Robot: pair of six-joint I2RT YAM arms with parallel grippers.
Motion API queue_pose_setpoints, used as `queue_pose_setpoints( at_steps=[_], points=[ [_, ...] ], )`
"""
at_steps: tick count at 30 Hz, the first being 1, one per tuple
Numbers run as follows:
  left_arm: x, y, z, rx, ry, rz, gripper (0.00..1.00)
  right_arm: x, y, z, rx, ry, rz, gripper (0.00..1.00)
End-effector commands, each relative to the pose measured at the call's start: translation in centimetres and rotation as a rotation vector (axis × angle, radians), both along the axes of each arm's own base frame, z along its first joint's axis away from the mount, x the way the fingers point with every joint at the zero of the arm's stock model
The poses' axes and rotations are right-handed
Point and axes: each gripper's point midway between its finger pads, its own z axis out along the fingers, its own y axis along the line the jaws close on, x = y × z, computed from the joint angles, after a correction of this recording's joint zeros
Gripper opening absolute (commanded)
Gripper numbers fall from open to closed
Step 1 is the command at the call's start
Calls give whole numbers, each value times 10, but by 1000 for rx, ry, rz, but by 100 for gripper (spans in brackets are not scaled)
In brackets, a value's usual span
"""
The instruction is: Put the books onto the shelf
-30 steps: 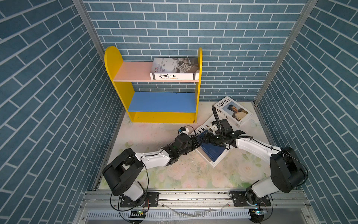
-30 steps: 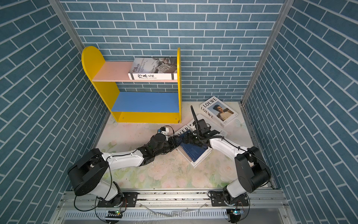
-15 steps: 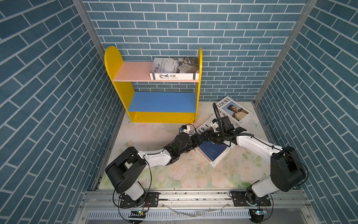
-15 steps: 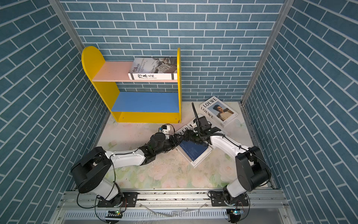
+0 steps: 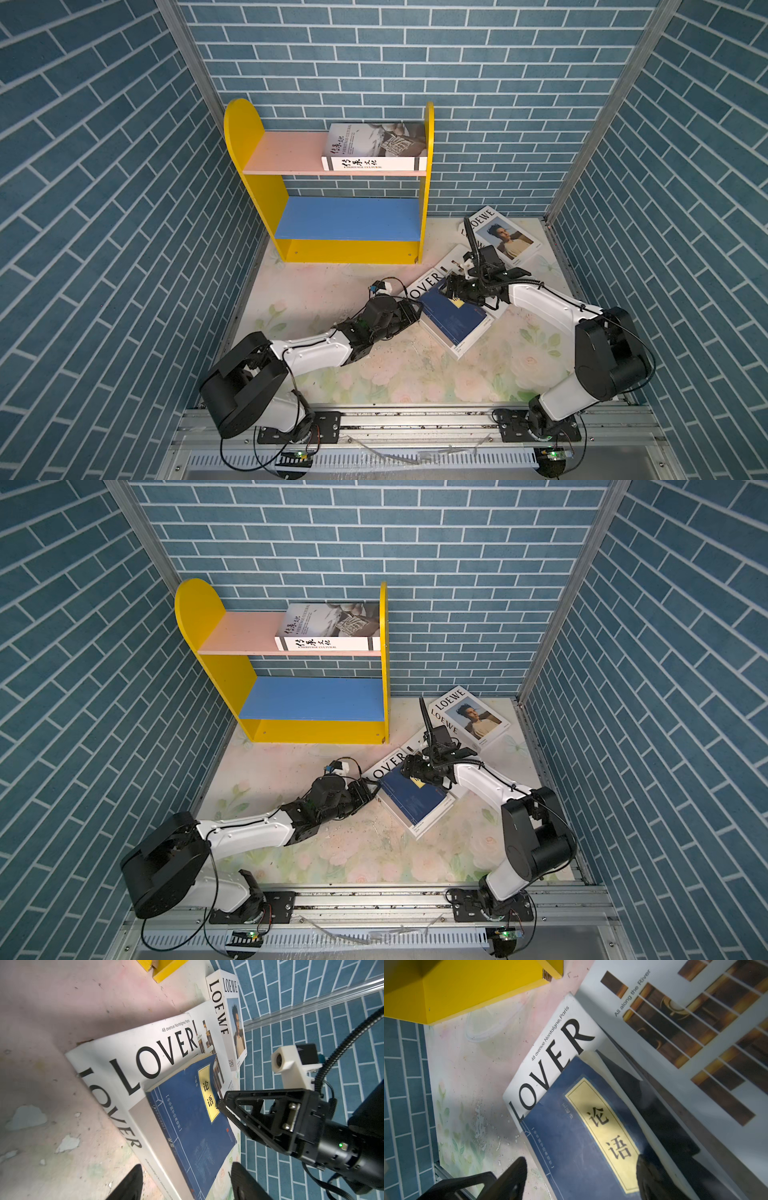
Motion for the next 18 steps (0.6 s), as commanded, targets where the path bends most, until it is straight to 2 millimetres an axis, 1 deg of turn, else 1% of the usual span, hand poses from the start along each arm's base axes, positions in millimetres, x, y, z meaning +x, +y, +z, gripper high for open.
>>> queue_pose_setpoints(
  at_steps=[1,4,5,7,11,14,18],
  points=[
    [-7,15,-11,58,26,21,71,6,-2,-6,-30,-30,-1,84],
    [-11,18,-13,68,35,19,73,10,-7,-7,-60,-65,-6,86],
    [-12,19,-13,67,37,18,74,10,-8,-6,-63,-77,-4,94],
    [-13,19,-15,67,41,15,74,13,-11,-4,-70,-113,-10,98],
    [-14,18,-17,68,49,10,74,12,-14,-7,-89,-121,-7,99],
    [-13,17,-16,67,49,7,75,7,-11,-15,-76,-90,2,99],
    [-13,14,-19,72,58,2,75,2,-4,-17,-57,-78,11,98]
  ],
)
